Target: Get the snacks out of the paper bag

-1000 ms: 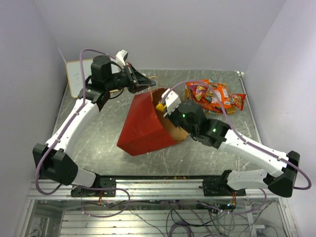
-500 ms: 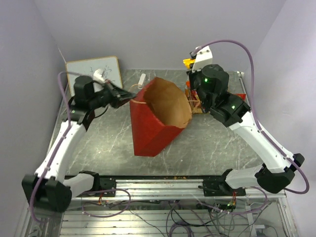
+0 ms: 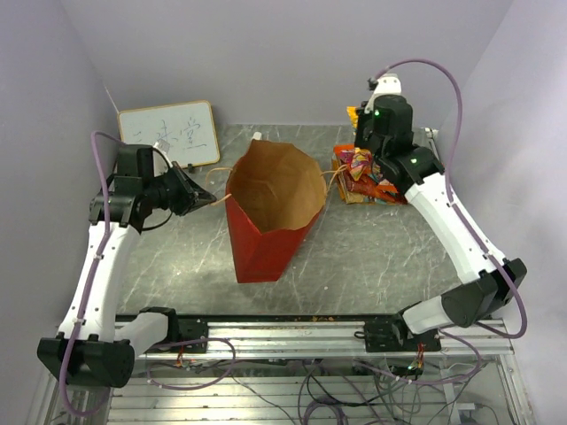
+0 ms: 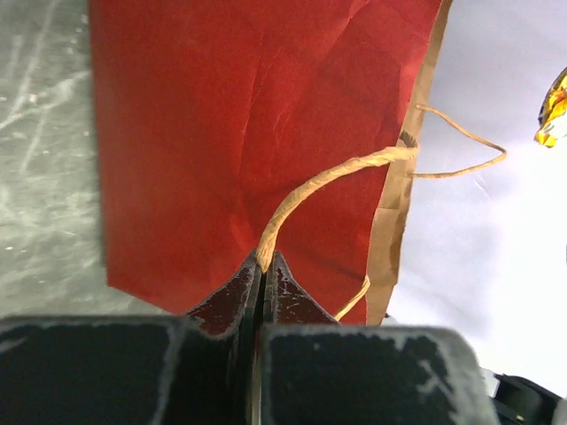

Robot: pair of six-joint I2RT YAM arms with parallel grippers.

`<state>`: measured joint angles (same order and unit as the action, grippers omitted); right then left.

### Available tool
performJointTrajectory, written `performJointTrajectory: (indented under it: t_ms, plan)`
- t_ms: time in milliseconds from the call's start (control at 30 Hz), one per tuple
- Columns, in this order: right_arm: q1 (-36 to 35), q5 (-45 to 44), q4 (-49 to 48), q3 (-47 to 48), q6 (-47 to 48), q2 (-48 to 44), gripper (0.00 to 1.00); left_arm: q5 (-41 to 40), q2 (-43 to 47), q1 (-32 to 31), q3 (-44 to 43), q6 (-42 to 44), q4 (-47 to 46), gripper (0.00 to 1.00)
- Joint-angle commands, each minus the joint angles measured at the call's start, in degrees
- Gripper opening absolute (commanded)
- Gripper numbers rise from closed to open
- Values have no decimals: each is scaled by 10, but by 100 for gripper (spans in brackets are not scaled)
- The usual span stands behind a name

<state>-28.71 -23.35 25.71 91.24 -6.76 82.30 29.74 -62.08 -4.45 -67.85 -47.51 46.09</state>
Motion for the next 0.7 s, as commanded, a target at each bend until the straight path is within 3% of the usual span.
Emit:
performJointTrajectory:
  t_ms: [0,267,667]
  plan:
    - [80,76,-1,-9,-67,5,0,-73,15,10,-32,71,105,7]
    - [198,158,-1,-54,-105,38,0,-160,25,15,-43,108,184,7]
    - [272,132,-12,-58,-14,136,0,-198,9,16,-93,131,213,19]
